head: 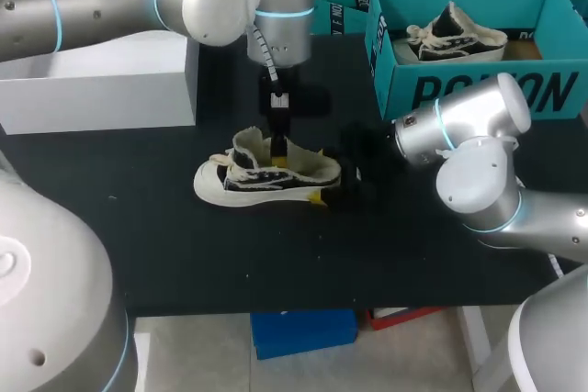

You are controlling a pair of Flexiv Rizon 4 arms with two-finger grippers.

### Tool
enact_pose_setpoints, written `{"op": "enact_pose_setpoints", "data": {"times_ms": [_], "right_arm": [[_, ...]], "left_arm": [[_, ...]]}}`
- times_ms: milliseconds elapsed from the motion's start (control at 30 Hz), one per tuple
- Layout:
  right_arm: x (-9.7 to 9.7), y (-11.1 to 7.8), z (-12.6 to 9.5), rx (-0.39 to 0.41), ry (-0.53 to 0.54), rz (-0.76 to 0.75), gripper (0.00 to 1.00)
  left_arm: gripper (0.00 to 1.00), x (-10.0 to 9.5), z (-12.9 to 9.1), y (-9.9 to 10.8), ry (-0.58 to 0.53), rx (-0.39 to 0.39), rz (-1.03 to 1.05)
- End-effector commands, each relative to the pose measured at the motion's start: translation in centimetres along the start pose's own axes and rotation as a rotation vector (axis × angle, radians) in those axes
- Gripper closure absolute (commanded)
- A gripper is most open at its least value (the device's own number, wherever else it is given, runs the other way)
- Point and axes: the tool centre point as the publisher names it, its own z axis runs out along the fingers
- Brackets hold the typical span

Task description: Take the shoe out of the shoebox, open the shoe tongue, remove and reinsert the insole, then place the shoe into the shoebox

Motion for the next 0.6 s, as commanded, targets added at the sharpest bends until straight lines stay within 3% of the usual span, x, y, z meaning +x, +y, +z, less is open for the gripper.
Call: {"op": "enact_pose_setpoints", "data": {"times_ms": [33, 433, 600], "right_arm": [[-0.08, 0.11, 0.24, 0.003, -0.001, 0.002, 1.00], [-0.08, 0.11, 0.24, 0.003, -0.001, 0.002, 1.00], [-0.08, 0.11, 0.24, 0.003, -0.001, 0.002, 1.00]], "left_arm": [[1.00, -0.49, -0.15, -0.44, 0.013, -0.019, 0.000], [1.00, -0.49, -0.15, -0.44, 0.013, -0.019, 0.000], [1.00, -1.36, 0.01, -0.16, 0.018, 0.007, -0.024]]}}
